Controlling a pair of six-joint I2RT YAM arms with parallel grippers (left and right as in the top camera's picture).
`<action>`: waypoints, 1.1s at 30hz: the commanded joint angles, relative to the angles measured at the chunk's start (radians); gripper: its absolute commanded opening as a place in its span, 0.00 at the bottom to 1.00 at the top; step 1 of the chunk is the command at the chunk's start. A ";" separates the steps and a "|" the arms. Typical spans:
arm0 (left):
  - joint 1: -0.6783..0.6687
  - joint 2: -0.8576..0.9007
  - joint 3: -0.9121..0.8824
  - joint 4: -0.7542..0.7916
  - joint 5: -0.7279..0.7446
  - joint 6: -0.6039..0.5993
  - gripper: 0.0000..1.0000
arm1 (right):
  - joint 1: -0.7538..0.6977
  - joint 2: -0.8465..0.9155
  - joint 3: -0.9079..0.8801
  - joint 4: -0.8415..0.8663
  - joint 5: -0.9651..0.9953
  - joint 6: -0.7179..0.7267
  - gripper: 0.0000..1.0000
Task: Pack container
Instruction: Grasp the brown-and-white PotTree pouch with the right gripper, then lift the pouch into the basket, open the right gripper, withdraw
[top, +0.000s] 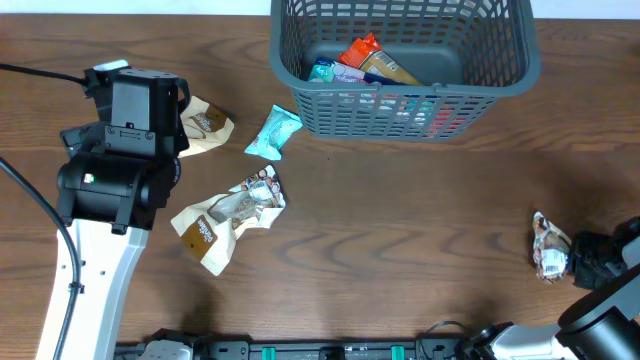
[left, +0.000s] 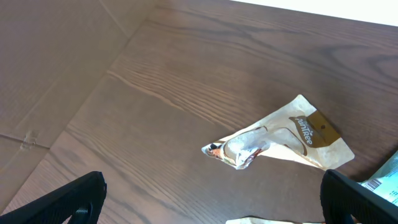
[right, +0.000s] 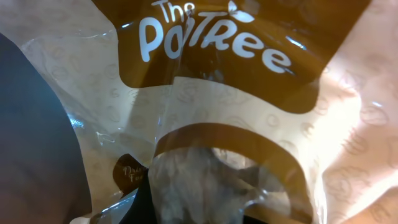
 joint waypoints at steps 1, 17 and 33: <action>0.004 -0.005 -0.002 -0.005 -0.001 0.001 0.99 | 0.007 0.010 0.079 -0.011 -0.164 -0.056 0.01; 0.004 -0.005 -0.002 -0.005 -0.001 0.001 0.99 | 0.109 -0.163 0.961 -0.344 -0.508 -0.295 0.01; 0.004 -0.005 -0.002 -0.005 -0.001 0.001 0.99 | 0.851 -0.027 1.147 -0.155 -0.360 -0.808 0.01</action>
